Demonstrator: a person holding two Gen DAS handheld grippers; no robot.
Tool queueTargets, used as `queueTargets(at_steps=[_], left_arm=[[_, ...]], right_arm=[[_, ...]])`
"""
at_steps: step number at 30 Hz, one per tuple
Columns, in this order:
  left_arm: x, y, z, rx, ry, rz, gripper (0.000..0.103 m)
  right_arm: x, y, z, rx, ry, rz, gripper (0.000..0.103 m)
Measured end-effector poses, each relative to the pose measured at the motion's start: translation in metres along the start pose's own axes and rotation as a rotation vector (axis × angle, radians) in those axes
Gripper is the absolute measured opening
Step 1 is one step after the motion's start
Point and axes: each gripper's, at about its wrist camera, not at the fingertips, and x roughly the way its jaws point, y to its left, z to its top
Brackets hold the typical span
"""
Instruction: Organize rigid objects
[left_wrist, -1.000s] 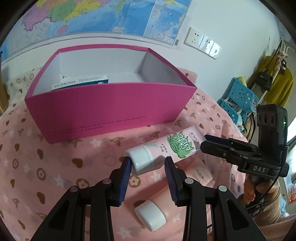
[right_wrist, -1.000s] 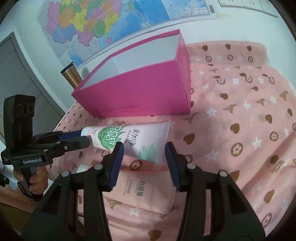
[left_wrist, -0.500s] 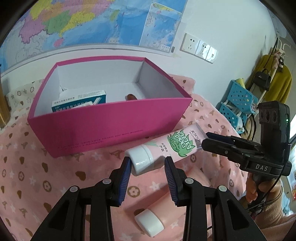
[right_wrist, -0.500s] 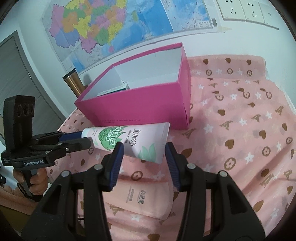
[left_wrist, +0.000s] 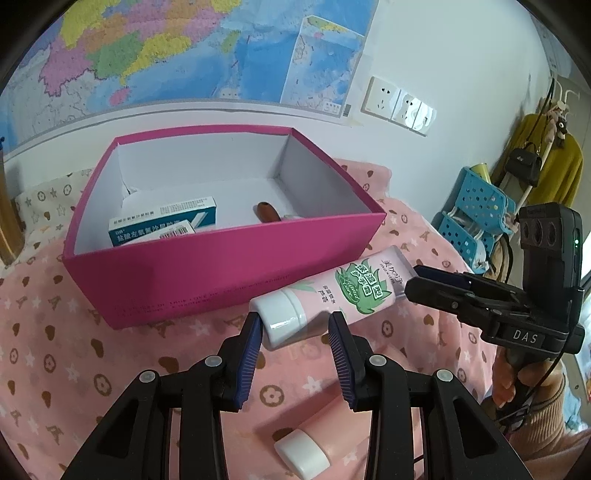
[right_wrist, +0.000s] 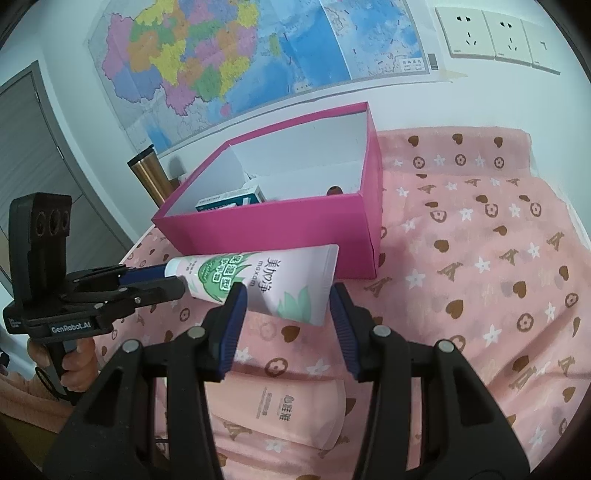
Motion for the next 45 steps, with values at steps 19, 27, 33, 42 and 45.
queueTargets(at_steps=[19,27,33,42,45], left_arm=[[-0.002,-0.002,0.007,0.017,-0.033,0.012,0.036],[-0.002,-0.002,0.011,0.018,-0.044,0.012,0.039],[-0.002,0.0,0.015,0.014,-0.052,0.015,0.039],[-0.003,0.001,0.019,0.015,-0.066,0.019,0.039],[-0.003,0.001,0.021,0.014,-0.07,0.021,0.039]], right_arm=[[-0.002,-0.001,0.011,-0.016,-0.016,-0.004,0.05],[-0.003,0.001,0.019,-0.035,-0.031,-0.003,0.05],[-0.003,0.002,0.024,-0.045,-0.038,-0.002,0.05],[-0.001,0.0,0.028,-0.05,-0.045,0.004,0.05],[-0.001,0.0,0.03,-0.051,-0.048,0.005,0.05]])
